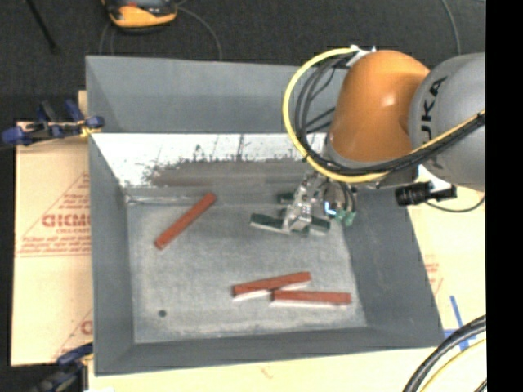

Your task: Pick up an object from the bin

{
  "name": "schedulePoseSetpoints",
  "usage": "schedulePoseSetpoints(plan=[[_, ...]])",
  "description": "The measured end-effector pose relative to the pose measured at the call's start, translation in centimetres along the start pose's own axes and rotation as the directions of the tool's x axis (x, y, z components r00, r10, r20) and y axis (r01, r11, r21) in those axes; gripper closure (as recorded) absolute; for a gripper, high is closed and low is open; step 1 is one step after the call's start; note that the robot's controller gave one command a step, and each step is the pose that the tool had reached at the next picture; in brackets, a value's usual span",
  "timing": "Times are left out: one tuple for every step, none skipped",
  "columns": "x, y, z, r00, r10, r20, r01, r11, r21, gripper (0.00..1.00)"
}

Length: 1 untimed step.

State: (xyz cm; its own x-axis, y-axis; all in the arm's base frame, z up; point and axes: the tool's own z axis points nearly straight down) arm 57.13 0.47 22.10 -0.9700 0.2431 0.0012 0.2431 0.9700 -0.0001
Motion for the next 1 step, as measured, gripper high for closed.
schedulePoseSetpoints(plan=[[0.09, -0.17, -1.35, 1.0, -0.002, -0.002, 0.002, 1.0, 0.001, 1.0]])
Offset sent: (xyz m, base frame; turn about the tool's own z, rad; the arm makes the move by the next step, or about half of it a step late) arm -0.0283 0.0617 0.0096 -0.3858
